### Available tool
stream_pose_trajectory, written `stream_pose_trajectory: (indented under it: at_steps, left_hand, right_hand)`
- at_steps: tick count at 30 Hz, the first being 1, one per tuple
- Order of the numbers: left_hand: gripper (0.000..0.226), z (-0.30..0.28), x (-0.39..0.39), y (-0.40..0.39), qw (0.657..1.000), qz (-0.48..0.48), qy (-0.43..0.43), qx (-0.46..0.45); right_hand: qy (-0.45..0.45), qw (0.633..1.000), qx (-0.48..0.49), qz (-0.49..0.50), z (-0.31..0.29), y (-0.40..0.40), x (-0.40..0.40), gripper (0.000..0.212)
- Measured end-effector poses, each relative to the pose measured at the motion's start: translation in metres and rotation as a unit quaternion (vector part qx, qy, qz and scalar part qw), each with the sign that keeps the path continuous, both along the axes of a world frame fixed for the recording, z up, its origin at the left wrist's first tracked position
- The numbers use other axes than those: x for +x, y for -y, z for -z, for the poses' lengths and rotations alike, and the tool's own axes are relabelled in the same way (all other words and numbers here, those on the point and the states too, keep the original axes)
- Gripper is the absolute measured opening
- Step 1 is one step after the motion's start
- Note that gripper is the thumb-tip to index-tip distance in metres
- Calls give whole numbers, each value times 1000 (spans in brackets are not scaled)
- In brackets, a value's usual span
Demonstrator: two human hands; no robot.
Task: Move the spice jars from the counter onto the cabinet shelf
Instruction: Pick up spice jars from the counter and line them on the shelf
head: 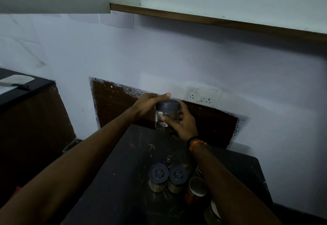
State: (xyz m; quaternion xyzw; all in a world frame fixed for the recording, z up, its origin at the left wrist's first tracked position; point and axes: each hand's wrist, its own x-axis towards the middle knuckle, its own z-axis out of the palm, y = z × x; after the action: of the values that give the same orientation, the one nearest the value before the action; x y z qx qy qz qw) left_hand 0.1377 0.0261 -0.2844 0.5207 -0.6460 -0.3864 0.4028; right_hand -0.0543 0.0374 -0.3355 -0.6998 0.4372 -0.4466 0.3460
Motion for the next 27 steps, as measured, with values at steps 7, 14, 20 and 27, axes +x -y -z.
stream_pose_trajectory:
  at_steps: [7,14,20,27]
  left_hand:
    - [38,-18,-3,2,970,1,-226,88]
    - [8,-34,-11,8,962,-10,-271,15]
    - [26,-49,-18,9,962,-7,-271,-45]
    - [63,-72,-27,9,965,32,-260,26]
  right_hand:
    - [169,983,48,-45,-26,5,-13,85]
    - [264,960,75,-56,-53,11,-17,70]
    - [302,946,91,-76,-77,13,-21,64]
    - [253,963,54,-72,-119,19,-24,53]
